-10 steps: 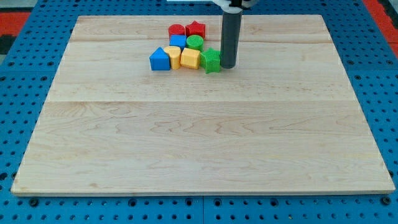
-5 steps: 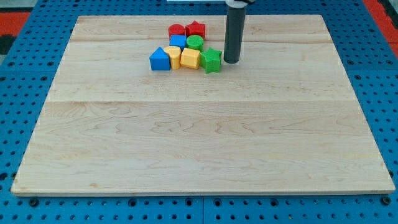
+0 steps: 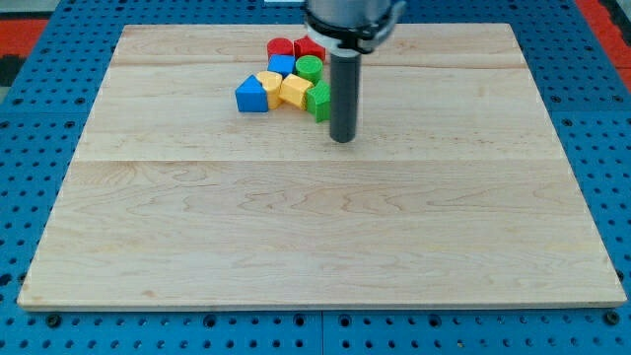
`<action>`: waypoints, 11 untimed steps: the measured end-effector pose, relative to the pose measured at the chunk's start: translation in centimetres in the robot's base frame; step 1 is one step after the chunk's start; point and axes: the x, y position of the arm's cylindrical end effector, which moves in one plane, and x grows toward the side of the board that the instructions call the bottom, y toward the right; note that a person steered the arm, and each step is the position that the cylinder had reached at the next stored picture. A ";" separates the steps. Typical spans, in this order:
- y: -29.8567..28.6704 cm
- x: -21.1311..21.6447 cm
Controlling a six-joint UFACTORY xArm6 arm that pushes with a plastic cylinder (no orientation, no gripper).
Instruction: Keep green star below to the blue triangle
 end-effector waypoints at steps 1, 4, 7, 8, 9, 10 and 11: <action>0.1 -4.9; -1.6 -8.8; -3.5 -1.7; -4.1 -1.1; -9.0 -1.0; -15.1 -1.0; -17.3 -1.0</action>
